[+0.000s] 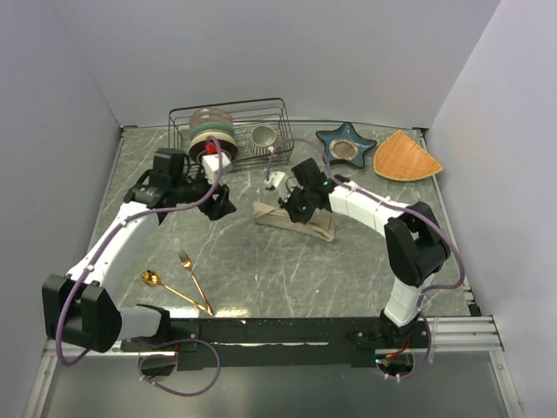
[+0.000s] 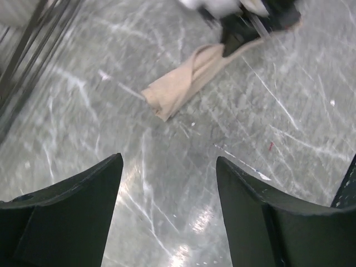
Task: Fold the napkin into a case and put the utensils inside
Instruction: Turn over the smaller rectangle-folded napkin at the center of the board.
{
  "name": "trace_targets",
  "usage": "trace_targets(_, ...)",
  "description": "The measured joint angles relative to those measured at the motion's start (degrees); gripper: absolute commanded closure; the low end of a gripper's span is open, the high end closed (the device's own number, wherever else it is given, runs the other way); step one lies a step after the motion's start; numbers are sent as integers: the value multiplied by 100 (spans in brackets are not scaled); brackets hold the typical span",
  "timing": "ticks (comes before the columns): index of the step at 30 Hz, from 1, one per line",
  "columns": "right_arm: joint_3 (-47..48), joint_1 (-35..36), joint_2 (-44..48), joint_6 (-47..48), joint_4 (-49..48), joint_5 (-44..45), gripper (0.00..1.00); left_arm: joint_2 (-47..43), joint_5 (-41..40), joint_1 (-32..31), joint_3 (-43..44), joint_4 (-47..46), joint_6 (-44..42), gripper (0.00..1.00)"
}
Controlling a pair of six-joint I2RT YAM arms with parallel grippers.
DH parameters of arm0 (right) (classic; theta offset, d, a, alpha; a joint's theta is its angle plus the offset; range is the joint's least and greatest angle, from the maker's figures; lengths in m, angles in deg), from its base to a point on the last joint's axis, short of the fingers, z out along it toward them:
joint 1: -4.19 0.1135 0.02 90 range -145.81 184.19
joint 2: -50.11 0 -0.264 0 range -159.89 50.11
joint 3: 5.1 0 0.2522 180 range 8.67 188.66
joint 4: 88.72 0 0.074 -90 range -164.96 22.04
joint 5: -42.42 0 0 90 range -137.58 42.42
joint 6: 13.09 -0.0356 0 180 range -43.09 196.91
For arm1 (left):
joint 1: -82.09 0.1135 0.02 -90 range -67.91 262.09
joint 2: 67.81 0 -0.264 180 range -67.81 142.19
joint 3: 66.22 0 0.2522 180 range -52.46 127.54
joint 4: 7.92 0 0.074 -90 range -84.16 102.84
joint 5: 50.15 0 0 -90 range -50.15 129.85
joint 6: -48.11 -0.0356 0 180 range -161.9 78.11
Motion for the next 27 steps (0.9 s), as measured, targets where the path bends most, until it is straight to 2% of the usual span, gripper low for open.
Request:
trace_targets(5, -881, 737, 205, 282, -874, 1040, 100, -190, 57, 527, -354, -24, 614, 30)
trace_targets(11, -1779, 1427, 483, 345, -1615, 1853, 100, -249, 262, 973, -870, -15, 1156, 32)
trace_targets(13, -2026, 1578, 643, 345, -1803, 2026, 81, -354, 304, 1014, -1038, -13, 1292, 31)
trace_targets(14, -2153, 1679, 734, 348, -1871, 2122, 61, -413, 328, 1016, -1113, -24, 1344, 31)
trace_targets(17, -2326, 1838, 835, 304, -1952, 2269, 32, -516, 426, 1016, -1233, -13, 1390, 31)
trace_targets(23, -2282, 1965, 992, 42, -1598, 2146, 28, -415, 654, 1016, -1231, 96, 1008, 40)
trace_targets(27, -1862, 1869, 1451, -398, -890, 1591, 32, -4, 850, 975, -1073, 382, 529, 47)
